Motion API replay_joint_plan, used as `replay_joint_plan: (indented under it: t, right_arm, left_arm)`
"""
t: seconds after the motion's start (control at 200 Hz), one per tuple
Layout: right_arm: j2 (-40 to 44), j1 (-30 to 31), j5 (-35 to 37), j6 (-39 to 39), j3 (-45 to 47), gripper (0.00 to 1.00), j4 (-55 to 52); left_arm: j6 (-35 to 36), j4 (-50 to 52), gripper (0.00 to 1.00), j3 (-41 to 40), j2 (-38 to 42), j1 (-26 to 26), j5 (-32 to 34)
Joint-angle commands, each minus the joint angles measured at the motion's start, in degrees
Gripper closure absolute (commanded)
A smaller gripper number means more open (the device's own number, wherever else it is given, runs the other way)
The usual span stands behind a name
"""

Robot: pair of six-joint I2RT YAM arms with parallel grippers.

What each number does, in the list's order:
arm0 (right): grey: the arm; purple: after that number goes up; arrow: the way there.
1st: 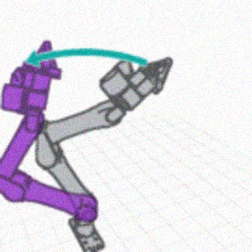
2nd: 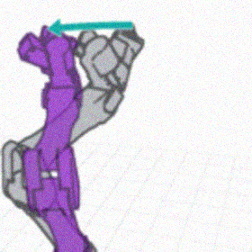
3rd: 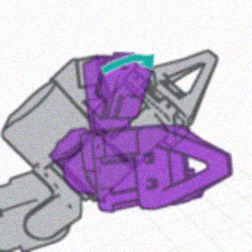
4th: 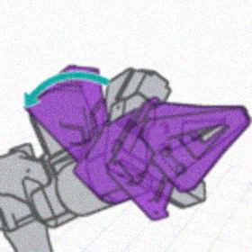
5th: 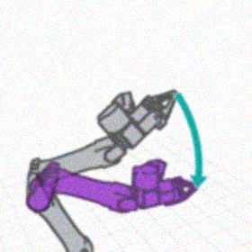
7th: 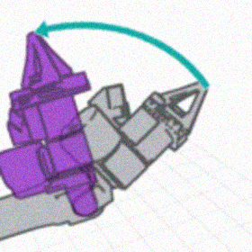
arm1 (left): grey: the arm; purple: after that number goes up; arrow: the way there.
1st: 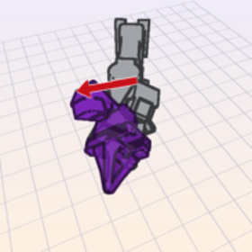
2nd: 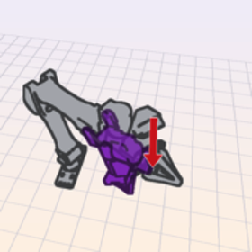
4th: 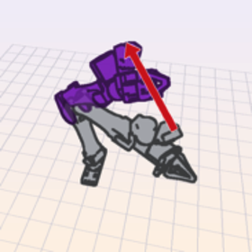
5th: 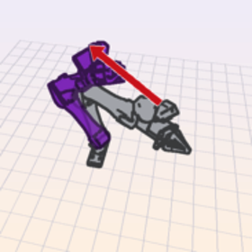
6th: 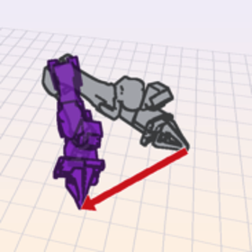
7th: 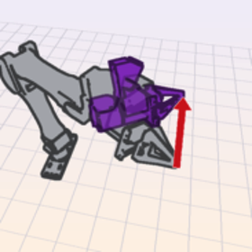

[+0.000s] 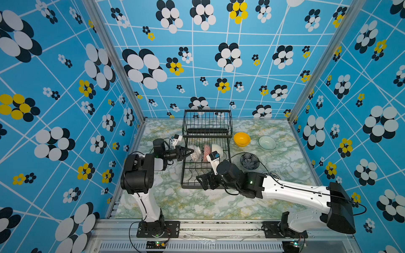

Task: Load bowls into a dish rack
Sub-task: Place the bowl in the dish rack.

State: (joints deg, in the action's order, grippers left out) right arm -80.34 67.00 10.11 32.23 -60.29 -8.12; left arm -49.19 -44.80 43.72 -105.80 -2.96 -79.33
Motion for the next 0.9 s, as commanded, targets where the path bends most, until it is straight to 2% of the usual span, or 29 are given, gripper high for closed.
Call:
replay_joint_plan:
  t: [0.0,0.07,0.135,0.465,0.895]
  right_arm:
    - [-0.6,0.4,-0.4,0.6,-1.4,0.01,0.4]
    - [-0.6,0.4,-0.4,0.6,-1.2,0.01,0.6]
    - [-0.5,0.4,-0.5,0.6,-1.1,0.01,0.6]
    - [-0.1,0.4,-0.8,0.6,-0.2,0.01,0.9]
    - [0.9,0.5,-0.1,0.8,1.1,0.01,1.0]
  left_arm:
    - [15.6,19.0,1.0,3.3,3.4,-0.2,0.9]
    - [22.9,28.8,1.0,5.3,4.1,0.1,1.6]
    - [26.3,33.5,1.0,6.5,4.1,0.3,2.2]
    - [26.4,33.4,1.0,6.1,2.0,-0.3,3.4]
    - [26.8,33.4,0.89,6.6,1.8,-0.3,5.2]
